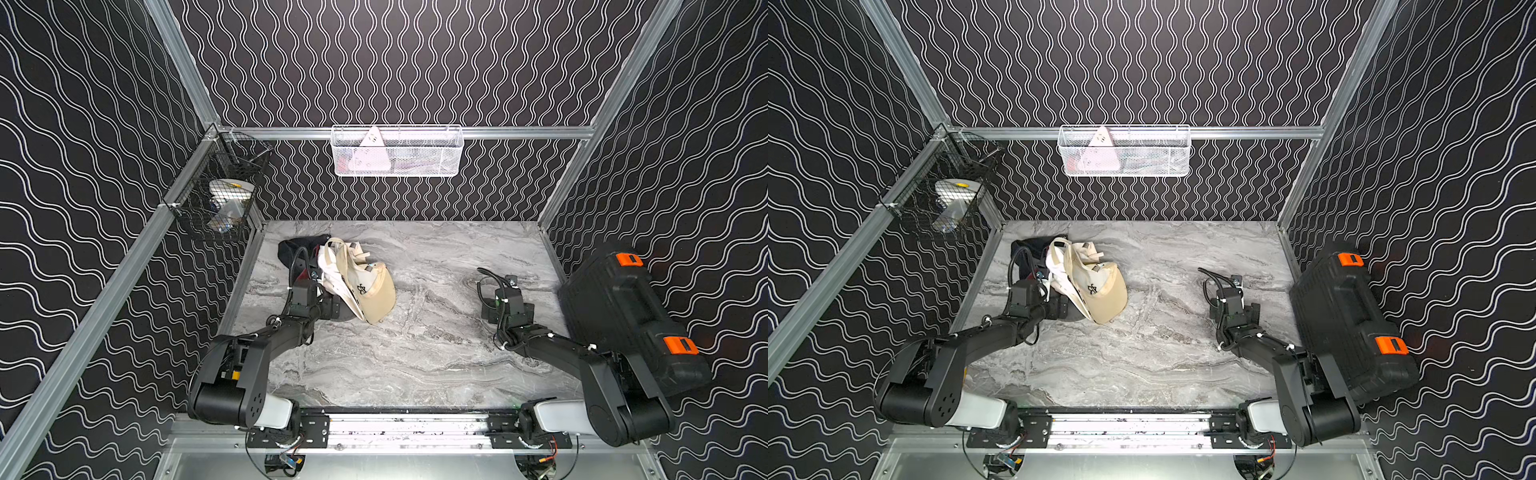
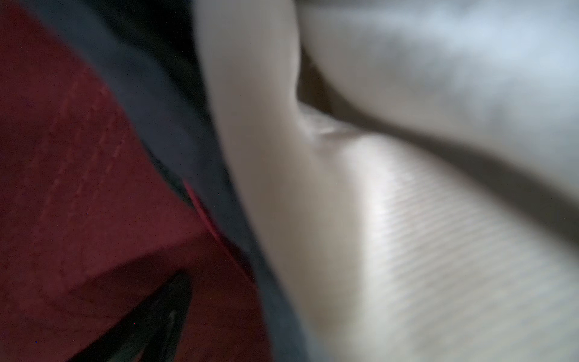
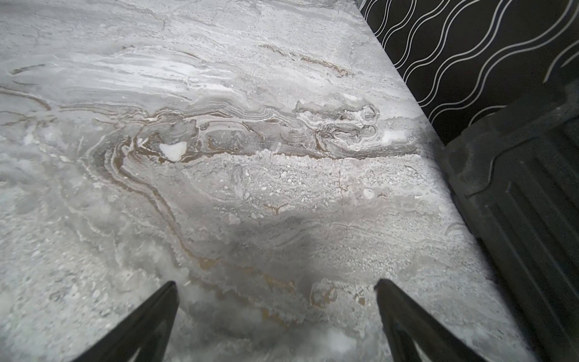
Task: Open the adjustable buckle of the baseball cap
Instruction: Reset both arms
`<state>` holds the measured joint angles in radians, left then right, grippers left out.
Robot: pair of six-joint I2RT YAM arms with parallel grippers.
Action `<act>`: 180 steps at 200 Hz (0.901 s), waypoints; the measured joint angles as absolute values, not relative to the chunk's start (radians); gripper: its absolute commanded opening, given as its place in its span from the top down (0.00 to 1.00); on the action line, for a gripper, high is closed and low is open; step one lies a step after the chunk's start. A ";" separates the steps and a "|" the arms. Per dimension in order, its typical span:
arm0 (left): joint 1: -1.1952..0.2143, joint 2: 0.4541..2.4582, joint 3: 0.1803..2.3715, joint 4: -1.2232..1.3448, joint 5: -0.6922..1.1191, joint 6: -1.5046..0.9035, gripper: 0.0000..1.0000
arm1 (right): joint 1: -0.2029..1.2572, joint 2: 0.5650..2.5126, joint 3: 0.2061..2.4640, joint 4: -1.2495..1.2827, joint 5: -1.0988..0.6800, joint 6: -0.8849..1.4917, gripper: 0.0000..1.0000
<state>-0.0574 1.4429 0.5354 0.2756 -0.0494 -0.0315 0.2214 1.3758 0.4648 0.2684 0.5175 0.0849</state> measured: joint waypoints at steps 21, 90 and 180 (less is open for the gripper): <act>-0.057 1.445 0.537 0.276 -0.053 -0.032 0.01 | 0.220 1.393 0.473 0.286 0.522 0.067 0.00; -0.057 1.450 0.538 0.276 -0.058 -0.033 0.01 | 0.200 1.416 0.477 0.350 0.526 0.060 0.00; -0.056 1.436 0.502 0.346 -0.082 -0.031 0.01 | 0.123 1.411 0.462 0.413 0.457 0.083 0.00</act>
<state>-0.0563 1.4357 0.5018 0.3458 -0.0822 -0.0311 0.1230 1.4113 0.4622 0.4129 0.4572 0.0830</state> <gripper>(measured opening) 0.991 0.998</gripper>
